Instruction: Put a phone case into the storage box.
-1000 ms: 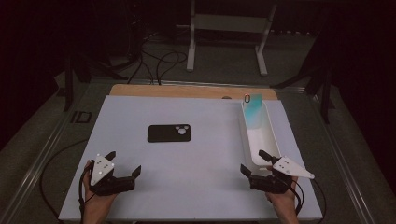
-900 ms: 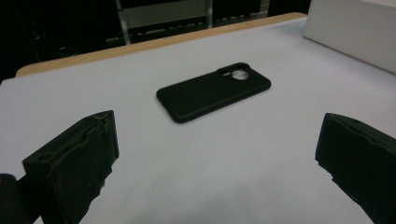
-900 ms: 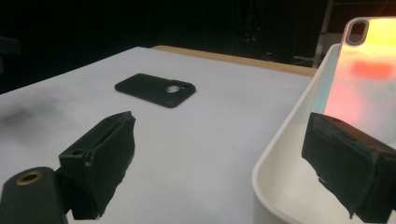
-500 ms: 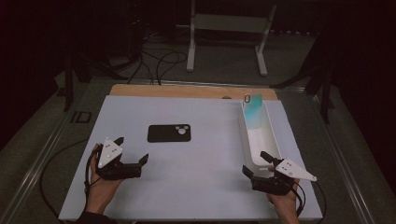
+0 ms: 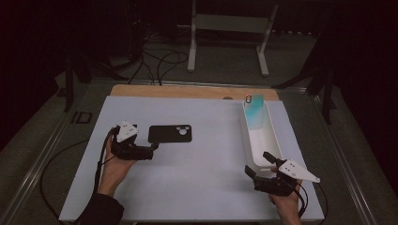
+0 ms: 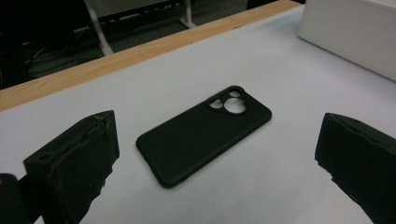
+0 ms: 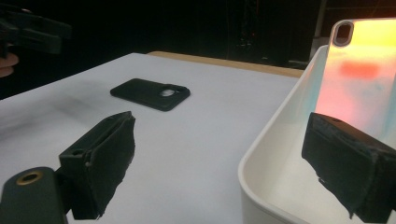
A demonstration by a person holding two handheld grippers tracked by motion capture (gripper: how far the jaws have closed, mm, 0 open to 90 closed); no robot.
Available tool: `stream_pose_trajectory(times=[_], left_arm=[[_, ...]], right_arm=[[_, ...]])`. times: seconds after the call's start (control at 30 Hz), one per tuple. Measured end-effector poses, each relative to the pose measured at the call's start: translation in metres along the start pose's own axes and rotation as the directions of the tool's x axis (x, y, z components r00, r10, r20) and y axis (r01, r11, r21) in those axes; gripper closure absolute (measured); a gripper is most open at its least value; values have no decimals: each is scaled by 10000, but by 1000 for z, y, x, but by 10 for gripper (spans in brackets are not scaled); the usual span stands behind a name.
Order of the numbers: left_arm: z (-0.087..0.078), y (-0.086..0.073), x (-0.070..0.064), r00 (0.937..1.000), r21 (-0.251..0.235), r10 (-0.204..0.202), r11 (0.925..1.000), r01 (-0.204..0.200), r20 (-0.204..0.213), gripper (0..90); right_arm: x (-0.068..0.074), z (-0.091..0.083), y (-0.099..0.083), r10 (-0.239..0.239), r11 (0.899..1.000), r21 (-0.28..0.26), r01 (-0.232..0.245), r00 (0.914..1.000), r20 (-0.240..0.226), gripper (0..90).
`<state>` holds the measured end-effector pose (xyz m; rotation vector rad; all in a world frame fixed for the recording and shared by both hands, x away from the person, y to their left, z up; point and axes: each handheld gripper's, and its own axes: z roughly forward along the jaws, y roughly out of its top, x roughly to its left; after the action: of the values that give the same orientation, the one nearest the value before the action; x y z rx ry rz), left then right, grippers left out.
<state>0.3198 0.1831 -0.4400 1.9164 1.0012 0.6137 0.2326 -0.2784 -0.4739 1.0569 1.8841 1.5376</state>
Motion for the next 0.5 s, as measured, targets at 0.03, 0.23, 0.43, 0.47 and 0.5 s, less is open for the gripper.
stream_pose_trajectory(times=[0.03, 0.23, 0.43, 0.47, 0.5], left_arm=[[3, 1, 1, 10000, 30, -27, 10000, 27, -3, 5], [22, 8, 8, 9999, 394, -70, 9992, 75, -118, 13], [38, 12, 13, 9986, 687, -257, 9972, 289, -473, 70], [42, 13, 15, 9984, 724, -324, 9967, 357, -468, 98], [45, 13, 16, 9979, 805, -360, 9959, 403, -534, 103]], right_arm=[[0, 0, 0, 2, 10000, -1, -2, 10000, -1, 94], [0, 0, 0, 18, 10000, -6, -18, 10000, 39, 94], [1, 0, 0, 5, 10000, -10, -5, 10000, 41, 94], [1, 0, 0, 16, 10000, 1, -16, 10000, 33, 94], [1, 1, 0, -9, 10000, -5, 9, 10000, 20, 94]])
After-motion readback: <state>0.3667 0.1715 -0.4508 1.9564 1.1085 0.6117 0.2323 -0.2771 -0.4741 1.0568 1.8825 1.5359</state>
